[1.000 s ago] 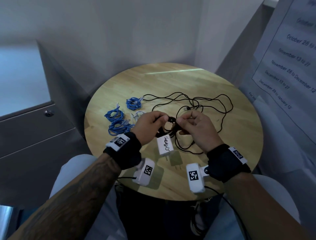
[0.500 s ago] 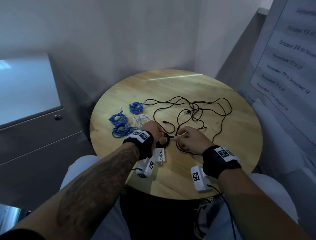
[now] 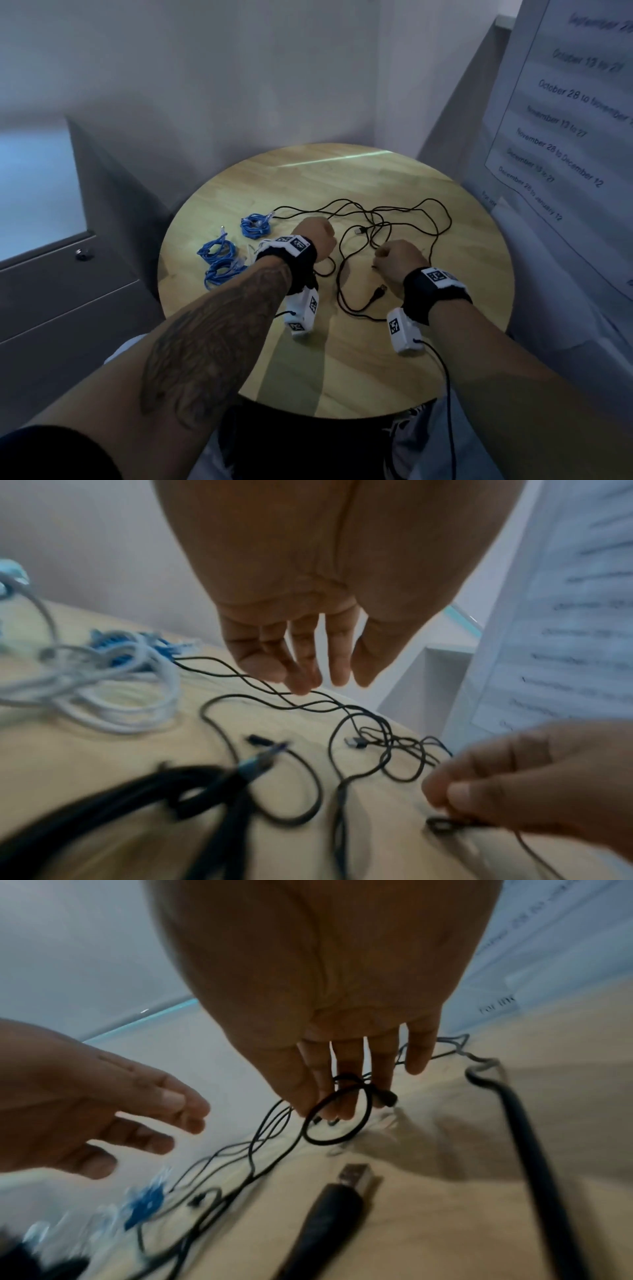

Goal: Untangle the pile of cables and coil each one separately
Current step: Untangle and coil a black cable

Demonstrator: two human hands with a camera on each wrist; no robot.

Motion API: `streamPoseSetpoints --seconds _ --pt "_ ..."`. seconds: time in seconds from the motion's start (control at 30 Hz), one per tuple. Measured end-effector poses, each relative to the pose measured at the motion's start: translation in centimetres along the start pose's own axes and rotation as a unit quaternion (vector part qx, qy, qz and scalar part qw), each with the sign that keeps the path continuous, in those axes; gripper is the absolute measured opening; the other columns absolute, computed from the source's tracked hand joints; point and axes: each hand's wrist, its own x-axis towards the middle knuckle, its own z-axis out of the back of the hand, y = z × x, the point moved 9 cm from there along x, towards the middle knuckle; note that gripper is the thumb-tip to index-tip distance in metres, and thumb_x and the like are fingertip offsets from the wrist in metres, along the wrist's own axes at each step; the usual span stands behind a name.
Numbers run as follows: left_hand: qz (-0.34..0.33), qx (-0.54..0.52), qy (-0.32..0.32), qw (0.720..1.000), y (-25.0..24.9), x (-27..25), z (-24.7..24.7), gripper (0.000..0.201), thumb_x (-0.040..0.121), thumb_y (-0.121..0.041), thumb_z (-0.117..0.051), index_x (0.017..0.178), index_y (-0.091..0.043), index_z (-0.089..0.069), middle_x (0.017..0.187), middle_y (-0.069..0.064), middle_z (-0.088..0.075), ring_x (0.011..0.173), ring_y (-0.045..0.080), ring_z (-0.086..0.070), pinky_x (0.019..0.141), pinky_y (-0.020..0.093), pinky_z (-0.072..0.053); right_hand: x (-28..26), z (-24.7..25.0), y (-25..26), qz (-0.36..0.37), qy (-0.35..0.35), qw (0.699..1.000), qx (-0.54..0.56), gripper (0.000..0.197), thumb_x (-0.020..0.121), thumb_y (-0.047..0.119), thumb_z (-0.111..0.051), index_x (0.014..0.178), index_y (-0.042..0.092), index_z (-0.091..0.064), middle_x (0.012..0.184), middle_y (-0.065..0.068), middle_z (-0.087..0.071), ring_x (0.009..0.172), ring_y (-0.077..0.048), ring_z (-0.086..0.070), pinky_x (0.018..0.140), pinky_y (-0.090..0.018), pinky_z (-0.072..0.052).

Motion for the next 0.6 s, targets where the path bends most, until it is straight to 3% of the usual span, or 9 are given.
streamPoseSetpoints --seconds 0.1,0.2,0.3,0.4,0.47,0.5,0.57,0.6 --pt "0.001 -0.084 -0.038 0.996 -1.3 2.6 0.9 0.027 0.097 -0.021 -0.052 0.119 -0.010 -0.064 0.122 0.012 -0.064 0.107 0.030 -0.060 0.087 0.032 -0.047 0.9 1.0 -0.1 0.019 -0.014 0.997 0.080 0.020 0.095 0.021 -0.060 0.101 0.011 -0.076 0.109 -0.012 -0.073 0.101 -0.029 -0.065 0.087 -0.038 -0.054" --pt "-0.014 -0.083 -0.041 0.996 -3.6 5.1 1.2 0.027 0.099 -0.017 -0.048 0.120 -0.009 -0.064 0.126 0.013 -0.062 0.112 0.033 -0.058 0.092 0.034 -0.046 1.4 2.4 -0.3 0.027 -0.013 0.990 0.135 0.008 0.091 0.015 -0.062 0.085 0.019 -0.065 0.095 -0.006 -0.071 0.090 -0.026 -0.068 0.080 -0.039 -0.056" --pt "-0.058 -0.027 -0.019 0.998 -6.7 7.5 0.3 0.030 0.098 -0.011 -0.048 0.125 -0.011 -0.062 0.132 0.011 -0.059 0.118 0.031 -0.056 0.096 0.033 -0.044 1.9 1.8 -0.9 0.010 0.066 0.984 0.165 0.015 0.085 0.011 -0.068 0.091 0.022 -0.060 0.094 -0.003 -0.073 0.084 -0.020 -0.069 0.070 -0.033 -0.053" --pt "-0.110 0.038 0.055 0.992 -9.6 9.3 -2.5 0.040 0.096 -0.004 -0.049 0.133 -0.015 -0.058 0.141 0.011 -0.052 0.121 0.031 -0.055 0.094 0.033 -0.043 1.9 1.7 -1.0 0.042 0.111 0.986 0.115 0.011 0.094 0.023 -0.064 0.099 0.018 -0.072 0.106 -0.003 -0.070 0.095 -0.020 -0.065 0.079 -0.032 -0.049" --pt "-0.150 0.088 0.105 0.979 -10.9 9.9 -5.0 0.047 0.092 0.001 -0.051 0.132 -0.022 -0.060 0.139 0.011 -0.051 0.111 0.032 -0.059 0.084 0.037 -0.048 2.3 2.4 -2.0 0.020 0.089 0.988 0.125 0.028 0.098 0.029 -0.057 0.104 0.006 -0.074 0.109 -0.014 -0.070 0.098 -0.029 -0.064 0.082 -0.037 -0.049" --pt "-0.168 0.123 0.120 0.971 -11.3 10.0 -6.2 0.047 0.090 0.002 -0.053 0.128 -0.024 -0.063 0.135 0.011 -0.052 0.104 0.033 -0.060 0.078 0.038 -0.048 2.6 2.9 -2.6 0.011 0.066 0.989 0.132 0.034 0.098 0.028 -0.055 0.105 0.000 -0.072 0.110 -0.022 -0.068 0.096 -0.035 -0.063 0.077 -0.038 -0.047" --pt "-0.186 0.194 0.104 0.958 -11.6 10.5 -7.4 0.033 0.091 -0.006 -0.057 0.115 -0.025 -0.069 0.123 0.011 -0.052 0.101 0.034 -0.055 0.075 0.037 -0.045 3.2 3.6 -3.8 0.001 0.028 0.990 0.140 0.038 0.097 0.028 -0.056 0.105 -0.007 -0.067 0.111 -0.030 -0.064 0.086 -0.041 -0.060 0.068 -0.036 -0.038" --pt "-0.191 0.210 0.074 0.956 -11.7 10.8 -7.2 0.023 0.092 -0.013 -0.058 0.107 -0.025 -0.071 0.118 0.010 -0.052 0.103 0.033 -0.051 0.078 0.037 -0.045 3.5 3.9 -4.3 -0.002 0.015 0.990 0.143 0.037 0.096 0.030 -0.057 0.106 -0.005 -0.066 0.110 -0.028 -0.064 0.088 -0.040 -0.059 0.070 -0.036 -0.041"
